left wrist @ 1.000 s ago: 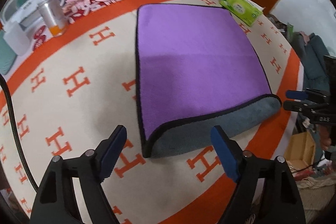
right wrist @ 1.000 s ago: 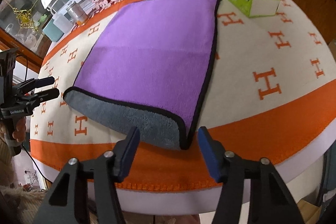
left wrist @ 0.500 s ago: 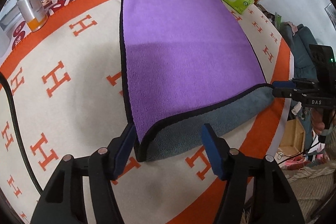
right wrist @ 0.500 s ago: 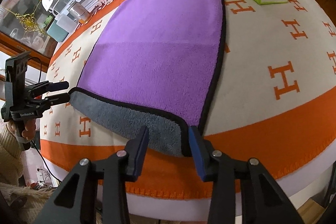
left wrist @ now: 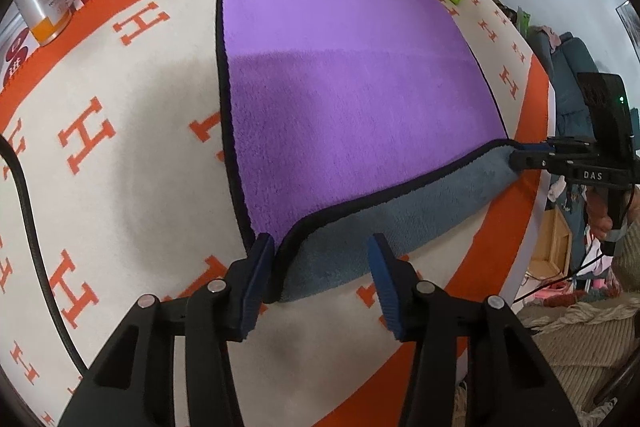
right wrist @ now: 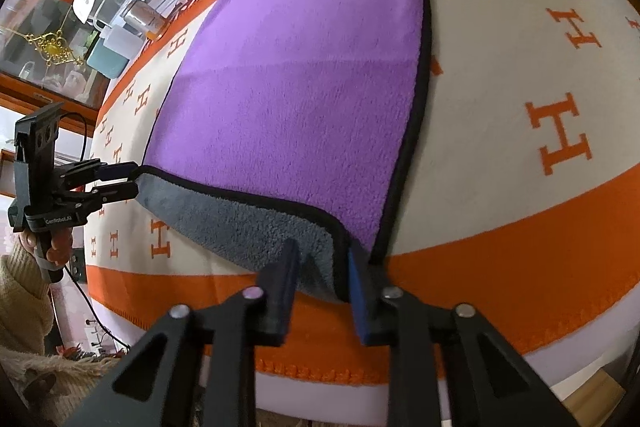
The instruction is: Fold towel
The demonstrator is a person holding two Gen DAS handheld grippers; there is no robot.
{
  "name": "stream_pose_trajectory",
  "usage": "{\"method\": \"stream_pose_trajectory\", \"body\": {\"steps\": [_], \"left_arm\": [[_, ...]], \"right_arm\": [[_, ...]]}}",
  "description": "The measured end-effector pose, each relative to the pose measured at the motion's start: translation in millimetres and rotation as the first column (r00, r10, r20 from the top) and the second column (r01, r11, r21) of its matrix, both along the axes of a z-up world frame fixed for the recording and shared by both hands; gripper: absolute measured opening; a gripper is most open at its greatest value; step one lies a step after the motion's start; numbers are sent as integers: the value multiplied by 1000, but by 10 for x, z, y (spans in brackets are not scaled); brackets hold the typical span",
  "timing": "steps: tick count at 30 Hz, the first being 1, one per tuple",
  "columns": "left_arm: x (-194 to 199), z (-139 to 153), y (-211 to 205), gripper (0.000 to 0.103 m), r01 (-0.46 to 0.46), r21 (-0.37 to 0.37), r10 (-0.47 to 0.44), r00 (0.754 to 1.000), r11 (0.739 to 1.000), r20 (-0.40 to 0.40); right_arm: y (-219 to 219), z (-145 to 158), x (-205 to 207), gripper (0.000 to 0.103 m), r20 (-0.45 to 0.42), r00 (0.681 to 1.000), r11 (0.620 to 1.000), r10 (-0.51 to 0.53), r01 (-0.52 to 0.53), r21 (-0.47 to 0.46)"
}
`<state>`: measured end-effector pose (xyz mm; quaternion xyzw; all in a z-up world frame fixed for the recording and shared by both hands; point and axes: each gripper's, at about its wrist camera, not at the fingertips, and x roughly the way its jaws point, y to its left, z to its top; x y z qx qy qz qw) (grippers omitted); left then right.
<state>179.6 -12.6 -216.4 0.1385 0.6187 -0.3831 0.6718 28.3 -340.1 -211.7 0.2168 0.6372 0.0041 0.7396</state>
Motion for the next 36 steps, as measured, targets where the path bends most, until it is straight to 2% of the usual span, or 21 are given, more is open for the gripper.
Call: {"method": "stream_pose_trajectory", "body": {"steps": [2,4,7,13,17,20,24,27,30,36], "left_arm": [[-5,0,-11,35,0,9,0,1000,1000,10],[0,-4,-16,17,-10,40,9,999,999,35],[-3,-12,-7,7,-20,85,13,997,996,77],[-83,69,-58,4,5,126,-24,988,992,150],[-81,77,-64,3,11,140,-33,987,990,157],[-38,120,-59,3,-13,132,-8,987,991,161],[-5,303,-87,3,-23,118,-4,975,993,223],[87,467,-191,3,-30,113,-4,956,993,293],[297,621,-286,3,-48,110,3,926,993,377],[967,773,-673,3,-117,86,60,869,989,491]], "right_arm": [[0,5,-5,14,3,1000,1000,3,-3,3],[-7,21,-5,9,9,1000,1000,7,-7,2],[11,67,-4,6,22,1000,1000,17,-17,-18],[44,142,17,5,43,999,998,30,-28,-59],[44,145,18,5,49,998,997,31,-28,-65],[29,176,7,4,64,998,998,18,-15,-59],[29,286,24,4,104,995,997,7,1,-79],[1,417,111,4,153,988,993,4,14,-120],[-101,571,307,4,212,977,984,-9,46,-173],[-430,708,888,4,293,955,959,-37,116,-259]]}}
